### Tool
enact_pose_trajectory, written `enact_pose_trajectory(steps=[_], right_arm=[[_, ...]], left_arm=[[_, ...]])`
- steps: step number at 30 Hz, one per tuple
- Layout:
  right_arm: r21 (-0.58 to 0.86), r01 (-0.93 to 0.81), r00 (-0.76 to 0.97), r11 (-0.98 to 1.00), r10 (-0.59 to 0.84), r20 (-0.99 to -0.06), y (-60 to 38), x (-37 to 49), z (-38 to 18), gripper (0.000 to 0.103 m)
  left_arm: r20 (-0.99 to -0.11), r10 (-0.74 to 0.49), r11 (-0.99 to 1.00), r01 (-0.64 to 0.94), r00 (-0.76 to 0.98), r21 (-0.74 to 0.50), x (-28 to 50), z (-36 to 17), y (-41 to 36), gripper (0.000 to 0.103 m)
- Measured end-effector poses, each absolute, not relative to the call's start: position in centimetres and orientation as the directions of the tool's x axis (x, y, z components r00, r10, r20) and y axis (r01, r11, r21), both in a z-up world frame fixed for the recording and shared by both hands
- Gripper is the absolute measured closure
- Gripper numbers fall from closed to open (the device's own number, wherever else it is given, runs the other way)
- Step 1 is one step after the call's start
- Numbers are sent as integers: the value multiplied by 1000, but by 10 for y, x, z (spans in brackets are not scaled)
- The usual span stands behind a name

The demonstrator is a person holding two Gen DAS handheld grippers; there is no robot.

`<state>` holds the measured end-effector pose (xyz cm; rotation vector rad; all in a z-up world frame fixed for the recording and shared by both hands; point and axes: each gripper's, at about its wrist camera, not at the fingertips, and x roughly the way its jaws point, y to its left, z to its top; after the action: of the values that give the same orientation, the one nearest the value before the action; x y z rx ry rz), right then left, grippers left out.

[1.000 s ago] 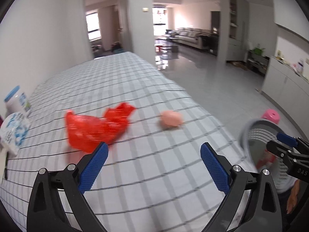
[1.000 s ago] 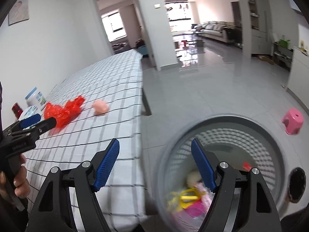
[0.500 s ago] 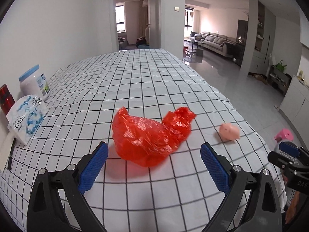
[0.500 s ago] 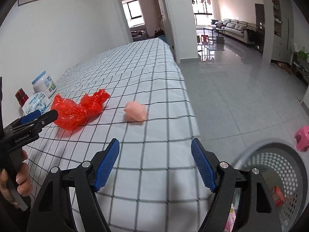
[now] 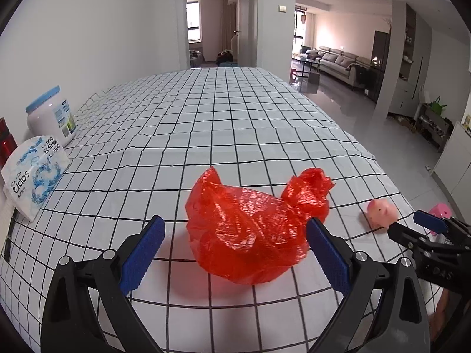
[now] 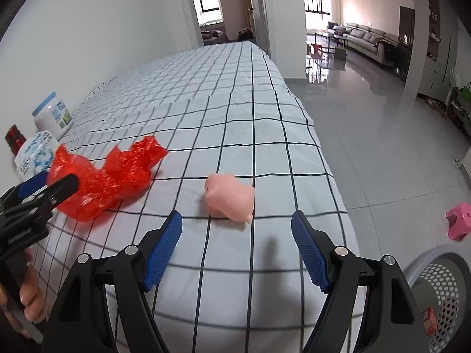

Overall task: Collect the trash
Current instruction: 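Close the right tool on the pink toy pig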

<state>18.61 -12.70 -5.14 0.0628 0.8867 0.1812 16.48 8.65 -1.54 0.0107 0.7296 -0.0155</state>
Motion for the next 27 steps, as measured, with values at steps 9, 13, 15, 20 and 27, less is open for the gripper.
enact_pose_trajectory(steps=[9,13,15,20,27], right_arm=[[118,-109,585,987,160,-795,-121,214,-64,30],[119,-103,574,988,157,-804,-118,220,-69,30],[116,-104,579,988,155,-800,-118,219,-68,31],[82,-125,582,989,140,-801,-111,219,-67,53],[122,-134,590,983,178,-788,-116,204,-65,63]], left_arm=[[-674,6,1000,-11,739,-4,168,-20,96,9],[-676,7,1000,-16,737,-6,168,-22,96,9],[-675,2,1000,-13,738,-12,168,-23,96,9],[-663,-1,1000,-3,748,-4,163,-22,91,9],[-654,-18,1000,11,757,-15,160,-18,88,8]])
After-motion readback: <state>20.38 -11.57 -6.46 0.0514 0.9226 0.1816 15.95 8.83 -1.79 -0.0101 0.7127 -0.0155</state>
